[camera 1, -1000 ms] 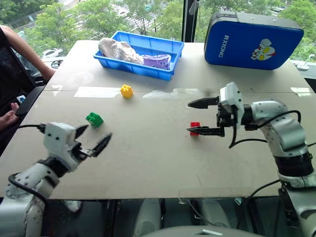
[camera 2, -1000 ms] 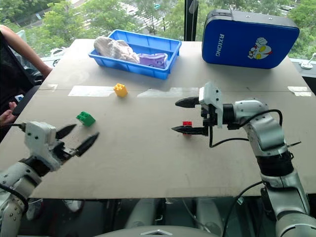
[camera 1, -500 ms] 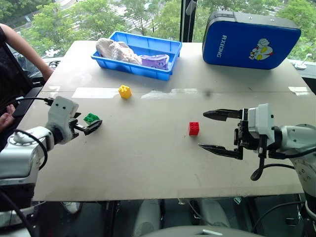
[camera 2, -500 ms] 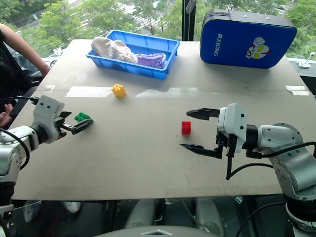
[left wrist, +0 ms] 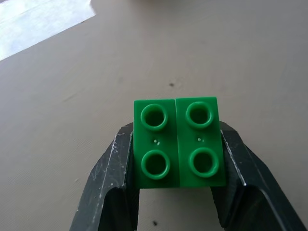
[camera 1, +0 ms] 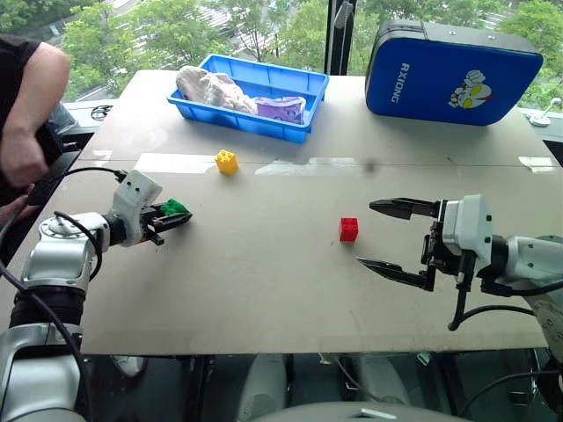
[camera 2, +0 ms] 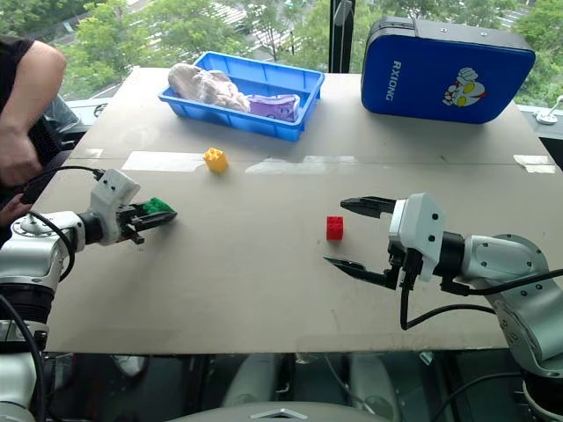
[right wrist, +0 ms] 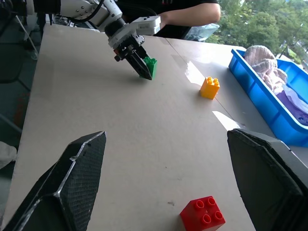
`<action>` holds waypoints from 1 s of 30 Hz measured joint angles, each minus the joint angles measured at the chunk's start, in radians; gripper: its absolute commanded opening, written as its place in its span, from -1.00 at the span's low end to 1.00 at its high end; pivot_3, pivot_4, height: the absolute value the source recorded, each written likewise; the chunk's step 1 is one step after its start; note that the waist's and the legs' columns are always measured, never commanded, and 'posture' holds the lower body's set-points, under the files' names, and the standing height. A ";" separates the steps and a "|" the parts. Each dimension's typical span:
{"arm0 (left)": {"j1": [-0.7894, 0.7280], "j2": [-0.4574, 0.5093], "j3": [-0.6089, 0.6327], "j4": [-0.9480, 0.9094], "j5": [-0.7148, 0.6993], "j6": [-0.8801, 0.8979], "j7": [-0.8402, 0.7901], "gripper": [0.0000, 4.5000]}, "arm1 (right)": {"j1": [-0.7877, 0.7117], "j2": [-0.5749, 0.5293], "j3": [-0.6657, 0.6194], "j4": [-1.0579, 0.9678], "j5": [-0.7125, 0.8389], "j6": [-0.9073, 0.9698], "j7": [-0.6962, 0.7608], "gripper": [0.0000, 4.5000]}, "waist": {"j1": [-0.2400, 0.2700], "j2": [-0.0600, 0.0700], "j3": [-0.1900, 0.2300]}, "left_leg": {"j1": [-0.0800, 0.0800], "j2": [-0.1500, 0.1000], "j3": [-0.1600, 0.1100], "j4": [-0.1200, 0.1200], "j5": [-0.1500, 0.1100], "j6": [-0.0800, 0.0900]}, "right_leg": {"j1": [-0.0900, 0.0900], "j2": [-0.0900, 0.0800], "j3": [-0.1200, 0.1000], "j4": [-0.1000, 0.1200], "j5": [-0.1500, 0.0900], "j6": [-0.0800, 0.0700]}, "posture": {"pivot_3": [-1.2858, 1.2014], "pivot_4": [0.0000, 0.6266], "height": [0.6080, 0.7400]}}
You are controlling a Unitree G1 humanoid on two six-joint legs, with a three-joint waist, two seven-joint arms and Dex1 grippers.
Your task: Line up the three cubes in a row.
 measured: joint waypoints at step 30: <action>-0.309 -0.278 -0.420 -0.013 0.259 -0.179 -0.294 -0.42 | 0.275 -0.115 -0.113 -0.017 0.042 -0.011 -0.024 0.84 | -0.001 -0.001 0.000 | 0.001 -0.003 -0.001 0.002 0.000 0.001 | 0.002 0.005 0.003 0.000 -0.002 0.005 | 0.03 -0.52 1.00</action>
